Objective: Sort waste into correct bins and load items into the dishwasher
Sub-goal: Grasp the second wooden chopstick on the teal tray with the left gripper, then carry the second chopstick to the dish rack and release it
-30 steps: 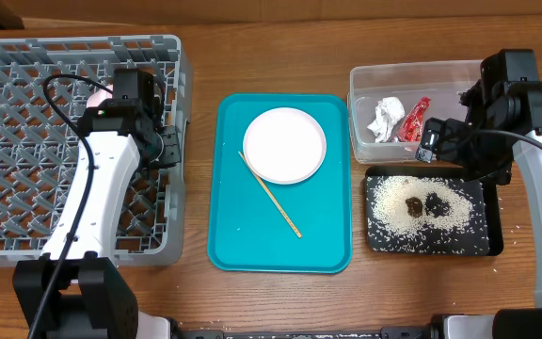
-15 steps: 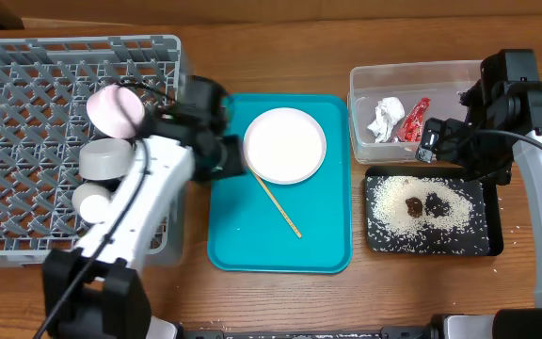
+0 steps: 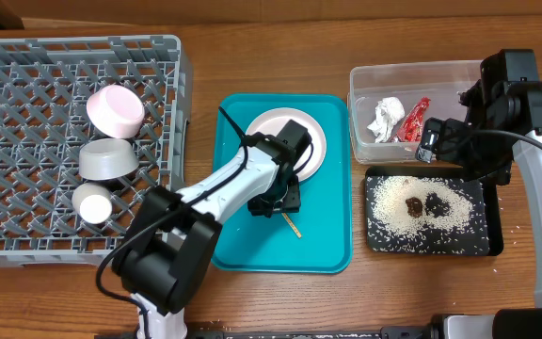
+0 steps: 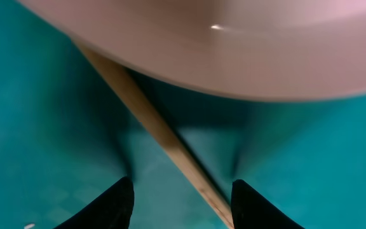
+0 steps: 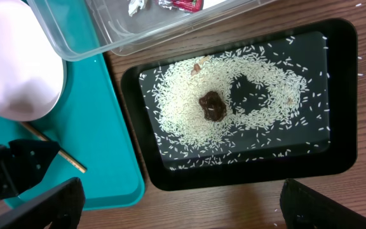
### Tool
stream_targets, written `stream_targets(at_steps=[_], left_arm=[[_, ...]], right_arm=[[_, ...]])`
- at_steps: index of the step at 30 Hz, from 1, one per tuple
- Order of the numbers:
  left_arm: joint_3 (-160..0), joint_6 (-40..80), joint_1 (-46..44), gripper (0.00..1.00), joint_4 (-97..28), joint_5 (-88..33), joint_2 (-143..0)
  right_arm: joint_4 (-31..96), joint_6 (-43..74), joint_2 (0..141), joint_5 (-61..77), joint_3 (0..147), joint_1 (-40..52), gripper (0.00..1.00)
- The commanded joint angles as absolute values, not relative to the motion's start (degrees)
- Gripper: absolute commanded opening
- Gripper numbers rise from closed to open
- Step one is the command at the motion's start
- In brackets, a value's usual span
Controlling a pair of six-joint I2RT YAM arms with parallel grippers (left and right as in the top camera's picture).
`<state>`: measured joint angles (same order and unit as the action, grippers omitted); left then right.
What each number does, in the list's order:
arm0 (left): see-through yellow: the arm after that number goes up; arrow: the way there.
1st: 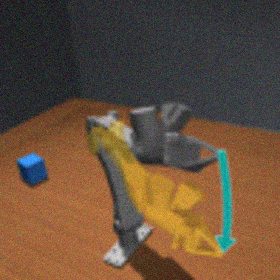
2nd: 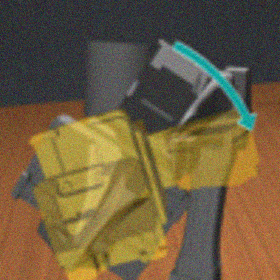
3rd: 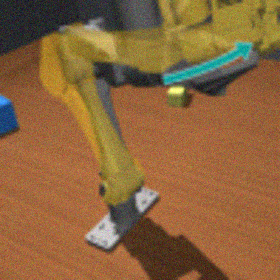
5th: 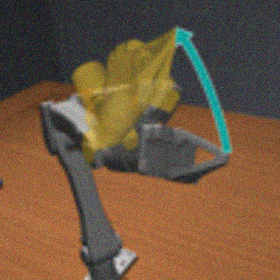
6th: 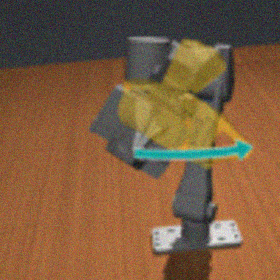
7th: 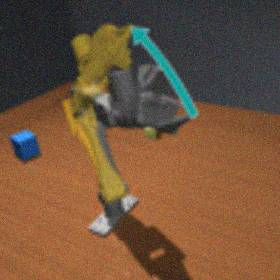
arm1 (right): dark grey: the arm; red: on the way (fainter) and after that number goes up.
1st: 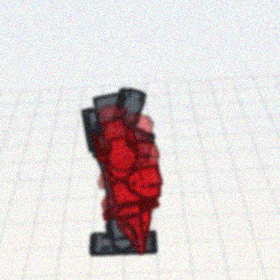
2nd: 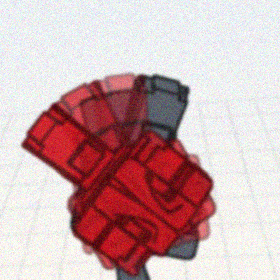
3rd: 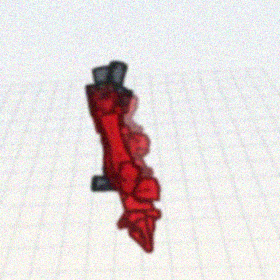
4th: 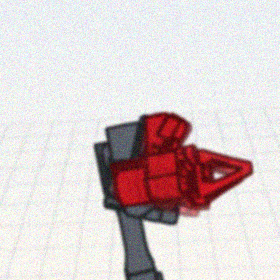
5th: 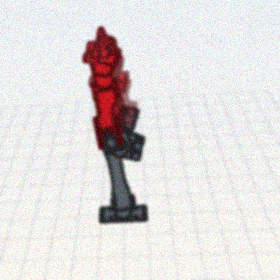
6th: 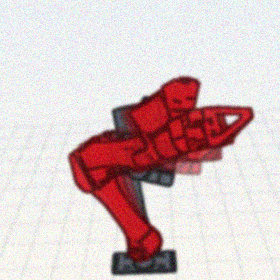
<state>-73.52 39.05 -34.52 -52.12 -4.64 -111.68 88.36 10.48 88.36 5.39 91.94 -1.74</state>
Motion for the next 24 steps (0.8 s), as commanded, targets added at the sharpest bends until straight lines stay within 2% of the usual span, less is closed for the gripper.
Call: stream_targets(at_steps=[1,5,7,10,17,24], left_arm=[[-73.23,40.95,-34.48,0.50,-52.71,-1.08,-113.19],[-73.23,40.93,-34.44,0.25,-53.89,0.23,-113.23],[-73.23,40.93,-34.30,0.20,-54.96,0.25,-113.23],[-73.23,41.01,-33.65,0.05,-56.80,0.25,-113.10],[-73.28,41.10,-29.71,0.04,-58.98,0.49,-109.43],[-76.20,34.87,-22.81,0.04,-62.41,7.01,-97.01]], right_arm=[[88.20,10.61,88.18,5.63,93.01,-1.63,1.00],[88.23,10.61,88.18,5.63,93.01,-1.63,1.00],[88.25,10.61,88.18,5.63,93.01,-1.63,1.00],[88.23,10.61,88.18,5.63,93.01,-1.63,1.00],[88.25,10.61,88.18,5.63,93.01,-1.63,1.00],[88.23,10.61,88.18,5.63,93.03,-1.63,1.00]])
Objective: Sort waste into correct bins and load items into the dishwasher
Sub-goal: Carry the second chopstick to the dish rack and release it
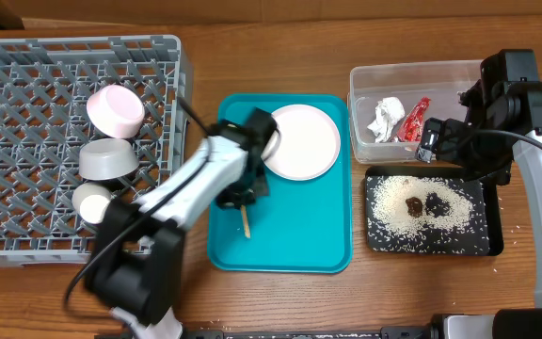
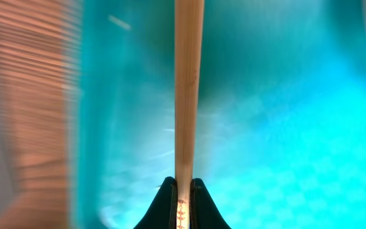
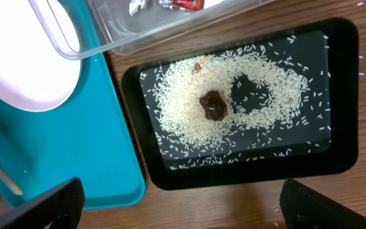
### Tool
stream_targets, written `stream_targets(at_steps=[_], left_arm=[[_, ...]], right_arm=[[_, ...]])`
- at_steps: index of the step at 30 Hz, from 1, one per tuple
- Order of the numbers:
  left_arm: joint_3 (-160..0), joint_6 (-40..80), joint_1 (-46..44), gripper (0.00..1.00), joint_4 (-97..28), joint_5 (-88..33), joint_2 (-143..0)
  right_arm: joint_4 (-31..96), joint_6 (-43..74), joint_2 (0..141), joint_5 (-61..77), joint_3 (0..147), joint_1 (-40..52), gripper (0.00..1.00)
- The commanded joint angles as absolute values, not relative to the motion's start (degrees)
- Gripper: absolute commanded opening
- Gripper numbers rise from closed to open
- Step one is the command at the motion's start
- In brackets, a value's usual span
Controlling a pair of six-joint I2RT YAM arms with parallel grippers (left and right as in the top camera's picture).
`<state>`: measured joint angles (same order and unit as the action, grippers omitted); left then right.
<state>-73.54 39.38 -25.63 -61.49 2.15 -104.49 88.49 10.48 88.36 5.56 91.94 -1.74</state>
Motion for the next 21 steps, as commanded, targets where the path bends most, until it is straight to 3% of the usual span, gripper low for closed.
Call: stream_targets(at_steps=[1,7,11,17,21], left_arm=[[-76.90,33.26,-21.58,0.04,-62.70,7.92,-95.15],[-78.65,23.16,-12.58,0.04,-61.39,11.49,-87.77],[-78.50,14.87,-7.01,0.04,-59.86,11.79,-88.38],[-78.48,11.49,-2.66,0.04,-59.53,12.03,-91.92],[-78.50,11.51,-1.02,0.15,-59.75,11.99,-94.43]], right_arm=[[88.23,10.61,88.18,5.63,93.01,-1.63,1.00],[88.23,10.61,88.18,5.63,93.03,-1.63,1.00],[88.23,10.63,88.18,5.65,93.01,-1.63,1.00],[88.23,10.63,88.18,5.65,93.01,-1.63,1.00],[88.23,10.61,88.18,5.65,93.01,-1.63,1.00]])
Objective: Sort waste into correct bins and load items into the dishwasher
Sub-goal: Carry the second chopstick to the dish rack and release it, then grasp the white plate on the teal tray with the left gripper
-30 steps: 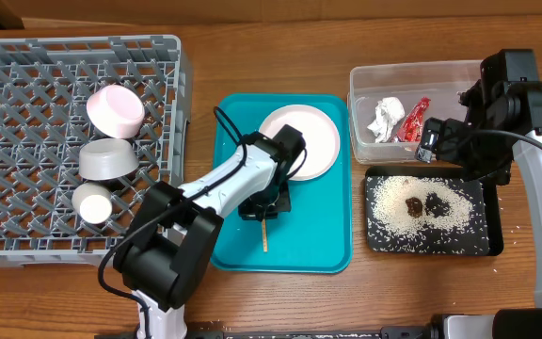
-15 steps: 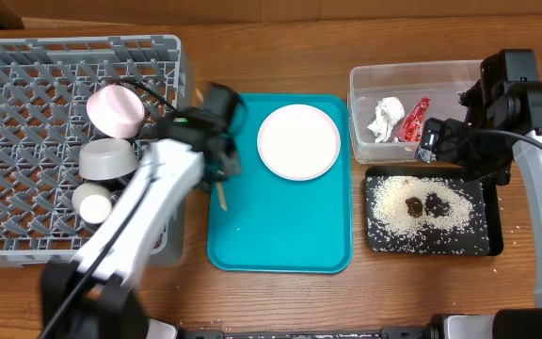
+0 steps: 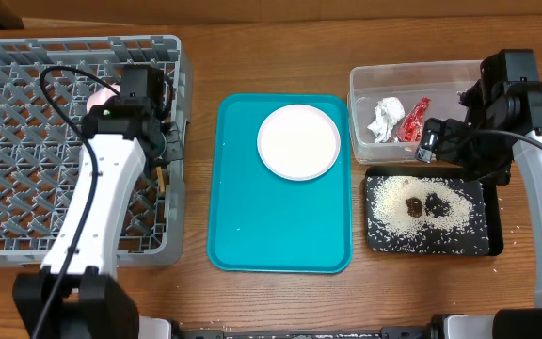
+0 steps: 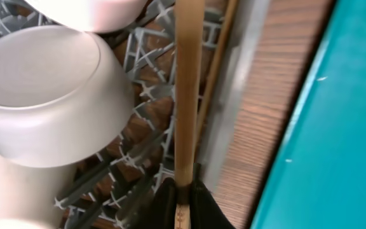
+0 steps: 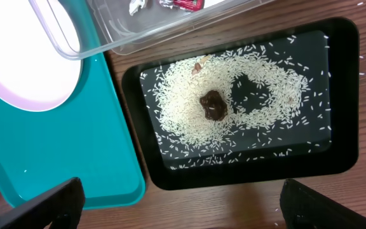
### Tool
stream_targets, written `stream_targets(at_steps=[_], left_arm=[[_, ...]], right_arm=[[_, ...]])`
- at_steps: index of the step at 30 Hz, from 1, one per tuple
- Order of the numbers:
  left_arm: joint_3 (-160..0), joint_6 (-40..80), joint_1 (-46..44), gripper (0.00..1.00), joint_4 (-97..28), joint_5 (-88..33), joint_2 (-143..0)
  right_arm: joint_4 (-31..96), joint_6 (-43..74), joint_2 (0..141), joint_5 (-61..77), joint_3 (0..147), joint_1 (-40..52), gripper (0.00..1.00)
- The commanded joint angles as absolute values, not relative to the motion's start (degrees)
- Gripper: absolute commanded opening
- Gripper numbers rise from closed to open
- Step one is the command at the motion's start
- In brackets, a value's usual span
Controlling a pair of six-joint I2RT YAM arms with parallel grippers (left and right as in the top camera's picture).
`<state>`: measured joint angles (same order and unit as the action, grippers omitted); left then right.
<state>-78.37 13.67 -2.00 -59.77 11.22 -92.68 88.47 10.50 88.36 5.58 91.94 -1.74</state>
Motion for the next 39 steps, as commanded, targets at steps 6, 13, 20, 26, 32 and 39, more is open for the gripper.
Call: stream_targets(at_steps=[6,13,20,26,32,39], left_arm=[[-79.07,11.49,-1.26,0.42,-60.01,8.40,-94.56],[-80.25,8.36,-7.99,0.52,-57.14,-3.95,-93.73],[-79.64,5.04,-21.37,0.55,-48.88,-3.81,-95.59],[-79.55,1.37,-29.50,0.65,-41.36,-3.66,-101.60],[-79.55,-1.48,-33.12,0.70,-37.15,-4.10,-109.65],[-79.55,-2.20,-33.85,0.60,-40.93,-4.10,-116.03]], right_arm=[[88.20,10.61,88.18,5.63,93.01,-1.63,1.00],[88.20,10.61,88.18,5.63,93.01,-1.63,1.00],[88.20,10.61,88.18,5.63,93.01,-1.63,1.00],[88.23,10.61,88.18,5.65,93.01,-1.63,1.00],[88.38,10.63,88.18,5.63,93.01,-1.63,1.00],[88.40,10.61,88.18,5.63,93.01,-1.63,1.00]])
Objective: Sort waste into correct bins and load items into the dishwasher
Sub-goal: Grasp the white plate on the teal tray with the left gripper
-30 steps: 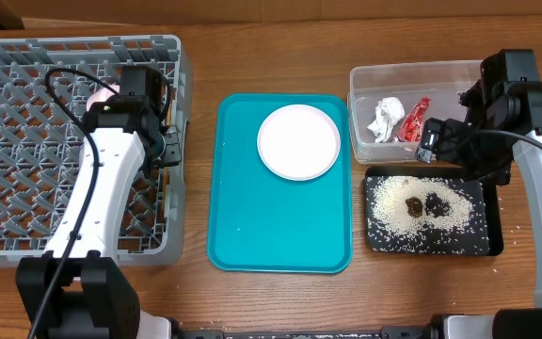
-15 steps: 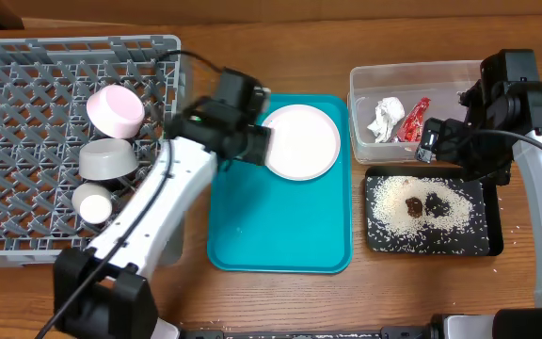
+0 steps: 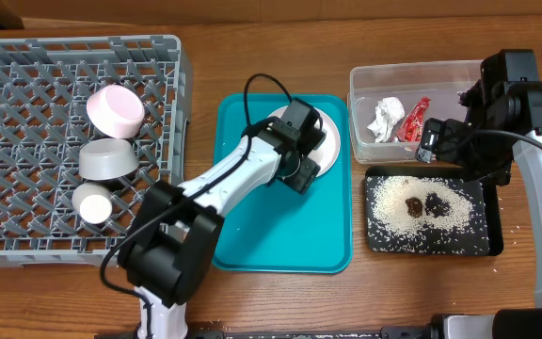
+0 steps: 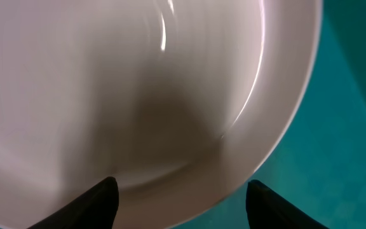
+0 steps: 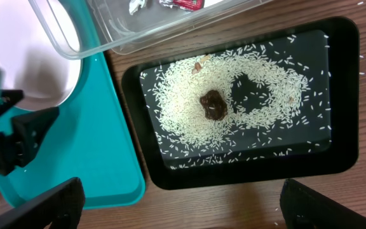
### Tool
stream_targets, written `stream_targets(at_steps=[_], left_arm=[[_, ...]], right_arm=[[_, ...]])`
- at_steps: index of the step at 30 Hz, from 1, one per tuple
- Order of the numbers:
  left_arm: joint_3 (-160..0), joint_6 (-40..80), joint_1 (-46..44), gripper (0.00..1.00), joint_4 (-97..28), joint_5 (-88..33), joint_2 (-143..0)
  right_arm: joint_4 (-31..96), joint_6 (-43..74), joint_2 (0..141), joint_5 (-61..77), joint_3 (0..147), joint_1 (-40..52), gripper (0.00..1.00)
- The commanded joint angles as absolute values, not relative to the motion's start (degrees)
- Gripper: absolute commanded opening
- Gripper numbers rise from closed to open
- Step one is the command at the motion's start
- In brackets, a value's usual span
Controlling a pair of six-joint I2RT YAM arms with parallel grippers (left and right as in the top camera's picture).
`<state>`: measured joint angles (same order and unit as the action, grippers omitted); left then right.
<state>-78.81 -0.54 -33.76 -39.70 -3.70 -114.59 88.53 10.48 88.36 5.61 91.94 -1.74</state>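
Observation:
A white plate [image 3: 326, 132] lies at the back of the teal tray [image 3: 280, 235]. My left gripper [image 3: 301, 175] is at the plate's near edge, and the plate [image 4: 138, 83] fills the left wrist view. That gripper [image 4: 182, 186] is open, one fingertip over the plate and one over the tray. My right gripper [image 5: 182, 191] hangs open and empty above the black tray [image 5: 342, 95] of rice. No chopstick shows in any view.
The grey dish rack [image 3: 26, 56] on the left holds a pink cup [image 3: 116, 110], a grey bowl [image 3: 108, 159] and a white cup [image 3: 92, 202]. A clear bin [image 3: 412, 71] at the back right contains crumpled paper [image 3: 384, 118] and a red wrapper [image 3: 415, 118].
My left gripper was shut on a wooden chopstick at the rack's right edge. Now it is open at the plate on the teal tray, without the chopstick. The right arm has not moved.
My left gripper first stood open around a chopstick lying beside the plate on the teal tray. It then was shut on the chopstick above the tray, later at the rack's right side. Now it is back at the plate, open and empty.

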Motion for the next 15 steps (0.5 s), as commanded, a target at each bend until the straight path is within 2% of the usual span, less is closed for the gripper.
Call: stream_targets(at_steps=[1,7,11,15], left_arm=[[-79.55,-2.20,-33.85,0.57,-42.24,-4.08,-116.31],[-79.55,-2.17,-33.82,0.36,-46.98,-4.08,-116.36],[-79.88,-2.11,-33.85,0.16,-47.66,-4.12,-116.36],[-81.95,-1.23,-33.85,0.07,-49.63,-4.05,-116.33]], right_arm=[[88.38,10.61,88.18,5.63,93.01,-1.63,1.00],[88.16,10.61,88.18,5.63,93.01,-1.63,1.00],[88.25,10.61,88.18,5.63,93.01,-1.63,1.00],[88.25,10.61,88.18,5.63,93.01,-1.63,1.00]])
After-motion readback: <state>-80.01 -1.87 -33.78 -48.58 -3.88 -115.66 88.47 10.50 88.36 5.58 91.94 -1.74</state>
